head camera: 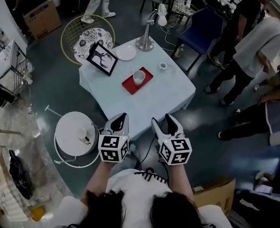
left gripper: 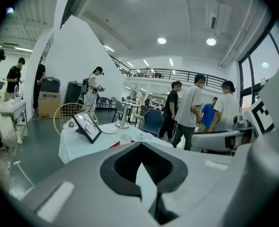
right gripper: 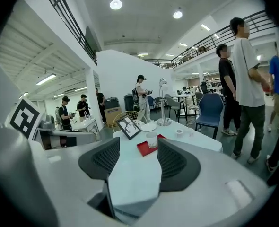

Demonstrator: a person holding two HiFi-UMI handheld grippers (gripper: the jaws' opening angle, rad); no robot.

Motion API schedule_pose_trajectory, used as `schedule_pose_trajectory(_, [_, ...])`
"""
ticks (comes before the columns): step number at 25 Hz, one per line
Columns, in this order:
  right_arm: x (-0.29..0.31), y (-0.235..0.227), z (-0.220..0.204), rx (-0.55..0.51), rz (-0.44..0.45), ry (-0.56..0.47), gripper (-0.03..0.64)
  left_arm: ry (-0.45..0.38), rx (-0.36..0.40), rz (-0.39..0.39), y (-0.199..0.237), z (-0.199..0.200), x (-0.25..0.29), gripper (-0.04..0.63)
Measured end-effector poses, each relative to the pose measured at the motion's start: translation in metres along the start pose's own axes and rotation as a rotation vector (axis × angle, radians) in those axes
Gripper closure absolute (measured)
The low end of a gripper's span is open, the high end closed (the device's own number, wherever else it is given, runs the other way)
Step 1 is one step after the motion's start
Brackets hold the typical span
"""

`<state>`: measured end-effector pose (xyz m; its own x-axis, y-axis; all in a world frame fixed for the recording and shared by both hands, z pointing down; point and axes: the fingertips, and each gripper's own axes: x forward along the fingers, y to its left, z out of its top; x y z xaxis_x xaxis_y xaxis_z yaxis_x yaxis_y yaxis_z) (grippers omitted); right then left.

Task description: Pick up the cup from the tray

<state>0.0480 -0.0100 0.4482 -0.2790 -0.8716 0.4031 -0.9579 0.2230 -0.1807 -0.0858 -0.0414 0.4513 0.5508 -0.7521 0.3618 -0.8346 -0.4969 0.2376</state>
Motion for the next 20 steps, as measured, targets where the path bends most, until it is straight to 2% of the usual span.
schedule_pose_trajectory(9, [0.035,0.005,0.017,0.04,-0.043,-0.016,0.347,0.025,0.017,-0.037,0.029,0.014,0.021,0.595])
schedule_pose_trajectory(20, [0.081,-0.001,0.033,-0.038,-0.002,-0.004,0.295,0.016,0.023,-0.02,0.048,0.027,0.055,0.595])
